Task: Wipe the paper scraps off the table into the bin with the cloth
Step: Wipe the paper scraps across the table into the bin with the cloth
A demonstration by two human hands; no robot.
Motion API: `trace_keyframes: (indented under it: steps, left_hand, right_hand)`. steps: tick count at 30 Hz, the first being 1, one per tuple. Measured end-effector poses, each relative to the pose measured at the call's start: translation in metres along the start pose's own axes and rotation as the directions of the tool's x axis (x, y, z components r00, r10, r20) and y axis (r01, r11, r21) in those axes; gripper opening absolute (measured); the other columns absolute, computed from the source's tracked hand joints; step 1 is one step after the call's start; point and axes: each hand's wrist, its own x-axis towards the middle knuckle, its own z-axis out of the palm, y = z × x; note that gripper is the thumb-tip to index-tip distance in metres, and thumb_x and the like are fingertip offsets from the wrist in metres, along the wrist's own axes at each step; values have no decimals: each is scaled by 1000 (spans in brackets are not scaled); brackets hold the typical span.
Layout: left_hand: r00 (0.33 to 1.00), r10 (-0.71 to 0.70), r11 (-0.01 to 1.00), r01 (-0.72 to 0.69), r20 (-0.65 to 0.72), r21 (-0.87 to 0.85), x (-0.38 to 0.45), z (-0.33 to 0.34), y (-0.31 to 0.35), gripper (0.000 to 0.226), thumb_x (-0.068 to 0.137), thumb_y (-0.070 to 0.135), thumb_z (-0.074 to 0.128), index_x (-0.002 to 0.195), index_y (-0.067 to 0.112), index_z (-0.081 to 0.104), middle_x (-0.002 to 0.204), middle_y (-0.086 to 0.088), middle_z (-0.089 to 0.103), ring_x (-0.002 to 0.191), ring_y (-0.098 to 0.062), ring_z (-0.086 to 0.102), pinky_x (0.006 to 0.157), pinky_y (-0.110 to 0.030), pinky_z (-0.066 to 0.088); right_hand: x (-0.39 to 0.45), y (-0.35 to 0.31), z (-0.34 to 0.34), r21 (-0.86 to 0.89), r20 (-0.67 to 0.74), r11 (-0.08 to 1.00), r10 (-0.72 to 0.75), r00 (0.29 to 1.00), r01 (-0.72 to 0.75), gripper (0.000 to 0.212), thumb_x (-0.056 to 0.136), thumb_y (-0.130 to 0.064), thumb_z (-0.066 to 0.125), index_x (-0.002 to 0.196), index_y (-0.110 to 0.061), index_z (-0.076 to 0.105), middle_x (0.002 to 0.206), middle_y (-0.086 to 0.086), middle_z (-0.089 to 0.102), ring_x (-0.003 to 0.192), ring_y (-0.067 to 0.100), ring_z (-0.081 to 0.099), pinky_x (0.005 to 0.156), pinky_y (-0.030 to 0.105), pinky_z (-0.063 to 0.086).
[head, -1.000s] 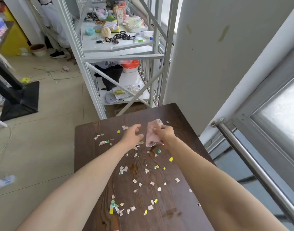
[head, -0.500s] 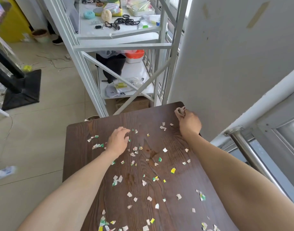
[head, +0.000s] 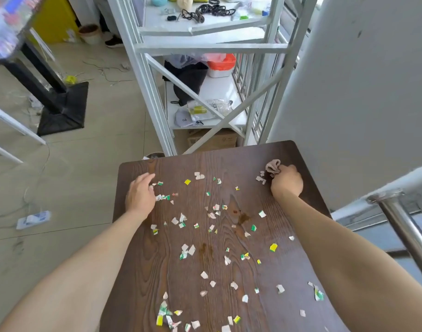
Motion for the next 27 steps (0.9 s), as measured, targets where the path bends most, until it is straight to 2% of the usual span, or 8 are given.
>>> trace_keyframes:
  steps: [3, 8, 13, 17, 19, 20, 24, 27]
  left_hand:
    - [999, -35, 999, 35, -9, -3, 4, 2, -1, 42, 95, 5, 42, 135, 14, 50, 147, -5, 44, 133, -28, 38, 110, -42, 35]
    - [996, -85, 996, 85, -16, 7, 7, 7, 1, 42, 96, 6, 38, 136, 16, 49, 147, -3, 44, 133, -28, 37, 105, -44, 39]
    - [997, -82, 996, 82, 7, 21, 8, 1, -2, 46, 94, 2, 39, 137, 15, 47, 146, -5, 45, 130, -30, 41, 104, -43, 39]
    - [996, -86, 996, 86, 17, -1, 0, -4, -5, 48, 92, -2, 41, 138, 13, 46, 145, -8, 45, 129, -33, 42, 106, -43, 38]
    - [996, -84, 996, 84, -13, -20, -8, -6, -9, 46, 93, -1, 41, 137, 11, 46, 144, -10, 46, 127, -33, 44, 105, -43, 39]
    - [996, -88, 996, 87, -33, -25, -12, -7, -14, 45, 93, -1, 41, 137, 9, 47, 143, -11, 46, 126, -33, 45, 104, -43, 40]
    - [989, -118, 993, 119, -85, 1, -28, -10, -40, 42, 93, 2, 40, 134, 7, 49, 143, -9, 46, 127, -32, 43, 102, -45, 42]
    - [994, -81, 996, 83, -72, 25, -36, -4, -53, 44, 95, 4, 42, 138, 9, 45, 151, -5, 39, 136, -28, 35, 111, -42, 35]
  right_hand:
    - [-13, -15, 4, 68, 25, 998, -2, 1000, 0, 30, 90, -6, 49, 115, -8, 65, 118, 19, 57, 109, 39, 56, 85, 37, 48]
    - [-57, -55, 24, 71, 86, 986, -154, 984, 148, 28, 87, -1, 47, 104, -9, 67, 111, 16, 58, 101, 37, 58, 77, 38, 47]
    - [-98, -78, 44, 79, 162, 974, -223, 961, 212, 35, 86, 3, 46, 110, -12, 65, 109, 13, 56, 102, 34, 55, 69, 34, 40]
    - [-112, -82, 48, 179, 320, 933, -356, 878, 313, 31, 91, -4, 47, 115, -11, 65, 105, 14, 60, 98, 33, 62, 68, 28, 37]
    - [-109, -82, 42, 231, 304, 892, -445, 842, 388, 24, 93, -11, 48, 109, -9, 66, 98, 12, 61, 87, 30, 61, 66, 27, 35]
    - [-104, -82, 37, 248, 249, 883, -457, 854, 400, 21, 94, -13, 50, 105, -8, 67, 97, 12, 62, 82, 28, 59, 65, 27, 34]
    - [-67, -83, 20, 215, -7, 939, -274, 962, 269, 22, 91, -8, 48, 103, -8, 67, 105, 16, 58, 92, 35, 59, 70, 33, 43]
    - [-46, -92, 25, 209, 55, 972, -117, 992, 103, 30, 91, -8, 48, 114, -14, 67, 117, 15, 56, 103, 36, 59, 84, 37, 48]
